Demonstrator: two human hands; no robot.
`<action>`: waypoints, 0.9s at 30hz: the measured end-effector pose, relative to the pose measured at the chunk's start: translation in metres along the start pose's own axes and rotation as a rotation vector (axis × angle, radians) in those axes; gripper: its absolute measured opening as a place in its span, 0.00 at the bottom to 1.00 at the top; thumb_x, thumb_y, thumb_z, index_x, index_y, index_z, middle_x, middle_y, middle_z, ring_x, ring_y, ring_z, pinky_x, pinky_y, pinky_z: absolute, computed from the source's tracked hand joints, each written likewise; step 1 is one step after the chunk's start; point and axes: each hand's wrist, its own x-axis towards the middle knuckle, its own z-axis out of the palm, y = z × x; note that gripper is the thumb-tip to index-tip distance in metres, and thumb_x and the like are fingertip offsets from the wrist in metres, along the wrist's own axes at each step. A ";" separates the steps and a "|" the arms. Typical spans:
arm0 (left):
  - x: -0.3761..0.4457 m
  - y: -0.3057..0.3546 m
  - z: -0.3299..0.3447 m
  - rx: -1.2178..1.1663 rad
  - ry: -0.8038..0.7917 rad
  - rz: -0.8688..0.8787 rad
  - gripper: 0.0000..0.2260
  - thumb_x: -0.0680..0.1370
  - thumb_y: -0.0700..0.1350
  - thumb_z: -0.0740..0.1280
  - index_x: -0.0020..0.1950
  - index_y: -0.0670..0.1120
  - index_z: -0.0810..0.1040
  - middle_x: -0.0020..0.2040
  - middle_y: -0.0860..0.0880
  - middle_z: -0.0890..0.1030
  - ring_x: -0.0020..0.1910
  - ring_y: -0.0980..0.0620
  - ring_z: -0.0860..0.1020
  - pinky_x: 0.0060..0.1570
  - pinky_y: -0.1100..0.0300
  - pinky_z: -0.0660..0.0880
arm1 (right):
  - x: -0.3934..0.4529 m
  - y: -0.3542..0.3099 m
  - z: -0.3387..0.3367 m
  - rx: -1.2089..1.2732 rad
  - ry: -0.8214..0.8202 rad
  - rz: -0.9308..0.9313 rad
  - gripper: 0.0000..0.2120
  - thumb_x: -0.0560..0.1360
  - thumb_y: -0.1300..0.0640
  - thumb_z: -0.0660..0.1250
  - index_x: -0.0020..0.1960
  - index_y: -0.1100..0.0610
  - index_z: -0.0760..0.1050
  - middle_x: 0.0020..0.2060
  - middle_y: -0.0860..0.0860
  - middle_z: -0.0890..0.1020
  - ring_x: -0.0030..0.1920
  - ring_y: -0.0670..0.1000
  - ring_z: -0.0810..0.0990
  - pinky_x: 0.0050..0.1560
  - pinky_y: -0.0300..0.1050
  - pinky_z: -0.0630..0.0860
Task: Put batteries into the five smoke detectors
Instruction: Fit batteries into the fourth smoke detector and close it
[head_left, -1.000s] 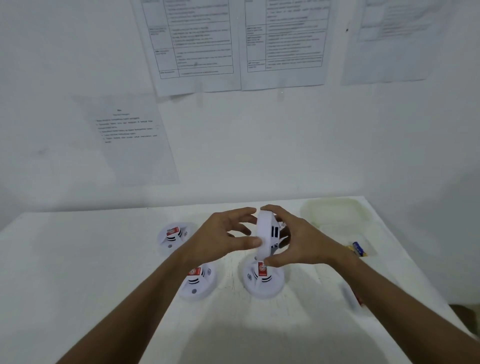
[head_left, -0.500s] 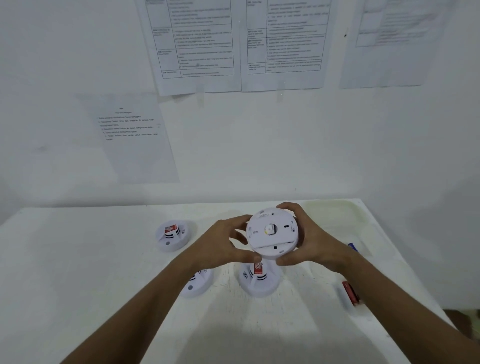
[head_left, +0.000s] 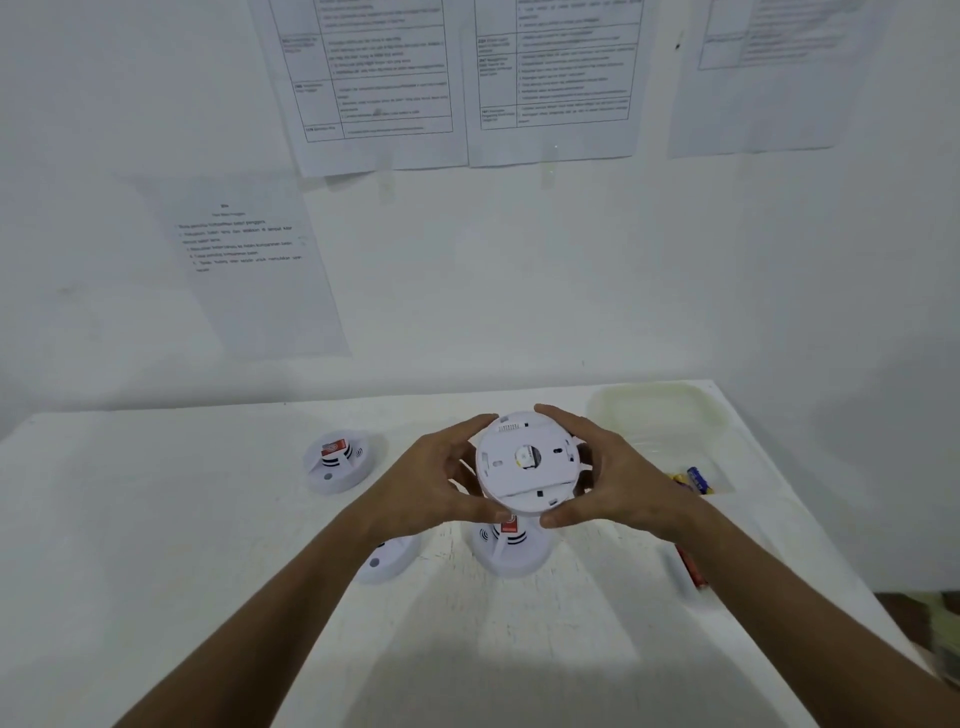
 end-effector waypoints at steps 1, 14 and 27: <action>0.000 0.001 0.000 0.001 0.007 0.017 0.39 0.66 0.45 0.81 0.72 0.59 0.67 0.54 0.53 0.82 0.45 0.47 0.82 0.47 0.53 0.82 | 0.000 0.000 0.001 0.009 0.013 0.003 0.50 0.59 0.62 0.85 0.73 0.42 0.65 0.64 0.44 0.74 0.59 0.48 0.78 0.49 0.42 0.80; -0.001 -0.008 0.003 -0.044 0.116 -0.082 0.38 0.61 0.48 0.83 0.65 0.58 0.66 0.46 0.52 0.84 0.42 0.53 0.82 0.42 0.61 0.79 | 0.004 0.001 0.009 0.138 0.007 -0.009 0.45 0.67 0.63 0.80 0.74 0.38 0.62 0.67 0.45 0.74 0.59 0.53 0.79 0.52 0.52 0.83; 0.000 -0.002 -0.019 0.067 -0.013 0.023 0.41 0.61 0.50 0.83 0.70 0.59 0.68 0.61 0.59 0.79 0.56 0.53 0.80 0.49 0.57 0.81 | 0.010 -0.001 -0.007 0.172 -0.154 0.045 0.29 0.75 0.71 0.69 0.71 0.54 0.64 0.61 0.54 0.80 0.54 0.57 0.77 0.60 0.54 0.76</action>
